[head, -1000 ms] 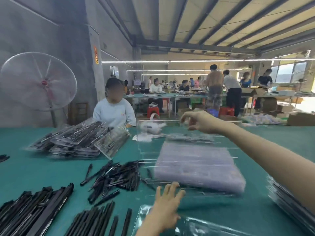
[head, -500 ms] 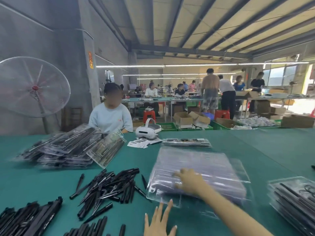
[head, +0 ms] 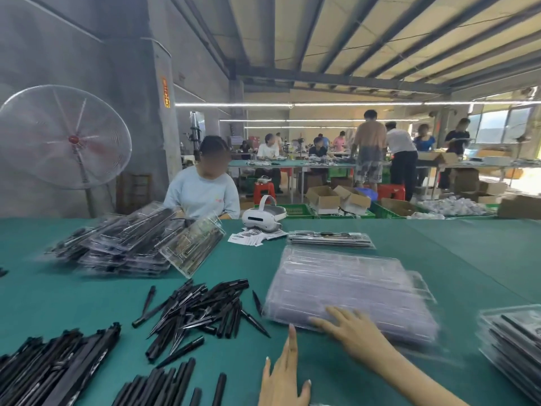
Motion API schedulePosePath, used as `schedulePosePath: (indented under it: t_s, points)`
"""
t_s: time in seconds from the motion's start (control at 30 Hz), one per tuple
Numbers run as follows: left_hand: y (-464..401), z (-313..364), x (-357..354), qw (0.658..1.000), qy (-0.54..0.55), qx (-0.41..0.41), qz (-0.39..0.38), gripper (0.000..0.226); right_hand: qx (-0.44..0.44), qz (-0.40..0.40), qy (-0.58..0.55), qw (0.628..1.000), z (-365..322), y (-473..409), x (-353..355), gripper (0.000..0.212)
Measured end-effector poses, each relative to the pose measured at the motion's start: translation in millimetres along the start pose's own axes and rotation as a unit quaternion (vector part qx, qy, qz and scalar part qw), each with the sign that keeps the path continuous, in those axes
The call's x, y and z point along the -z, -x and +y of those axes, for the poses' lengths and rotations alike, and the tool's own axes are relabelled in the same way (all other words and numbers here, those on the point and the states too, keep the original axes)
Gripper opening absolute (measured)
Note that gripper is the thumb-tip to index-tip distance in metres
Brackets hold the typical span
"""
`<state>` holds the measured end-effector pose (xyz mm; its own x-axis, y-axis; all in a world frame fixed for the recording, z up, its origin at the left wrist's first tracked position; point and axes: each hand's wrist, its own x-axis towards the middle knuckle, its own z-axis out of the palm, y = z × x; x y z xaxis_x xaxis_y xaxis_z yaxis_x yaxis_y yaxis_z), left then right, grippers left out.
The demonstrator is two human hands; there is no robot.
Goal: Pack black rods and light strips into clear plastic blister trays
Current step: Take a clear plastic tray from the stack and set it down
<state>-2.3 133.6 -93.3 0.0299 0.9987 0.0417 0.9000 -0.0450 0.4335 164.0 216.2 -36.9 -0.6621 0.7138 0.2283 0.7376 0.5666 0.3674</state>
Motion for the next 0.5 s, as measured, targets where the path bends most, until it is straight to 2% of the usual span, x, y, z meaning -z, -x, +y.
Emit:
schedulePosePath:
  t_s: [0.07, 0.13, 0.2, 0.23, 0.37, 0.43, 0.5]
  points:
    - [5, 1, -1, 1.0, 0.006, -0.011, 0.006, 0.099, 0.005, -0.017, 0.01, 1.0, 10, -13, 5, 0.071]
    - [7, 2, -2, 0.999, 0.016, -0.026, 0.011, 0.098, -0.01, -0.014, 0.005, 1.0, 20, -28, 7, 0.051]
    - [8, 3, -2, 0.999, 0.011, -0.039, 0.012, 0.096, -0.091, -0.074, -0.015, 0.993, 25, -38, 1, 0.044]
    - [8, 3, -1, 0.999, 0.012, -0.045, 0.012, 0.095, -0.122, -0.077, -0.026, 0.989, 27, -40, -2, 0.044]
    - [10, 3, -1, 0.998, 0.017, -0.053, 0.02, 0.084, -0.231, 0.009, -0.079, 0.97, 26, -39, -11, 0.048]
    - [6, 4, 4, 0.999, 0.016, -0.037, 0.029, 0.067, -0.21, -0.058, -0.096, 0.971, 23, -41, -18, 0.046]
    - [10, 6, 15, 0.997, 0.0, -0.026, 0.071, 0.042, -0.202, -0.159, -0.182, 0.949, 22, -41, -17, 0.051]
